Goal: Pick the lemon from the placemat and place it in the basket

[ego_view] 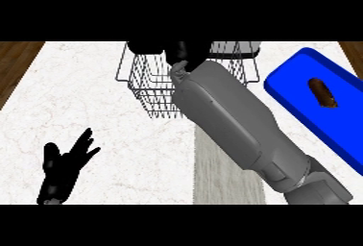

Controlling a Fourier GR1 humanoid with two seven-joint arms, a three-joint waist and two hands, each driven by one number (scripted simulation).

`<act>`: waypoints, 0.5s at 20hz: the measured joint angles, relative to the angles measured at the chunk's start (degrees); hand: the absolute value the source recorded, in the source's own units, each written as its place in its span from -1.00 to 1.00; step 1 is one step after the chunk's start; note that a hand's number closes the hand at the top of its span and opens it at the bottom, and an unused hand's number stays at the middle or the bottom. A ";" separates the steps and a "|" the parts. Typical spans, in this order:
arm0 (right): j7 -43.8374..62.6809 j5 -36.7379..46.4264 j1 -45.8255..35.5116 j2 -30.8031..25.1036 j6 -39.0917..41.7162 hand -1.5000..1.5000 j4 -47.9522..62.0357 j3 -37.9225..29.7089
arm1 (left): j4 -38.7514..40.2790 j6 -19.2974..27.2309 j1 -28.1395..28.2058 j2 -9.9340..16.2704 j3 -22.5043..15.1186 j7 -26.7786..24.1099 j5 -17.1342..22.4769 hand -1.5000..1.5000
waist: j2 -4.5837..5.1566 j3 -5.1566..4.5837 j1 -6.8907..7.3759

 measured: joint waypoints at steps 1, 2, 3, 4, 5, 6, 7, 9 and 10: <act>-0.70 -0.62 0.32 0.04 -0.71 1.00 0.75 -0.55 | -0.02 -0.30 0.04 0.23 0.33 0.14 0.24 0.00 | 0.01 -0.01 -0.16; -0.91 -1.33 0.58 0.05 -1.38 1.00 1.01 -0.25 | 0.25 -0.14 -0.12 0.27 0.37 0.44 -0.12 0.00 | -0.02 0.04 -0.29; -0.16 -0.06 0.78 -0.02 -1.35 1.00 2.93 -0.15 | -0.08 -0.26 0.37 0.19 0.36 0.15 0.00 0.00 | -0.13 0.01 -0.53; 0.65 1.26 0.62 -0.06 -1.44 1.00 4.96 -0.38 | -0.30 0.03 0.65 -0.01 0.36 0.23 -0.09 0.00 | -0.15 0.01 -0.71; 0.99 2.45 0.47 -0.02 -1.58 1.00 6.47 -0.30 | -0.05 -0.03 0.66 0.04 0.75 0.24 0.09 0.00 | -0.19 0.04 -0.93; 1.11 3.18 0.53 0.03 -1.40 1.00 7.72 -0.02 | 0.19 0.26 0.60 -0.08 0.90 0.52 -0.06 0.00 | -0.23 0.11 -1.10; 1.23 3.72 0.77 0.07 -1.15 1.00 8.41 0.15 | -0.19 -0.06 0.69 0.25 1.32 0.99 0.33 0.00 | -0.28 0.07 -1.27; 0.94 4.08 0.99 0.05 -0.36 -1.00 9.51 -0.04 | 0.42 -0.82 0.59 0.54 2.06 0.78 0.86 0.00 | -0.33 0.08 -1.56; 0.90 4.58 1.26 -0.11 0.17 -1.00 9.57 0.18 | 0.05 -1.04 0.85 0.62 2.11 0.96 0.93 0.00 | -0.37 0.07 -1.73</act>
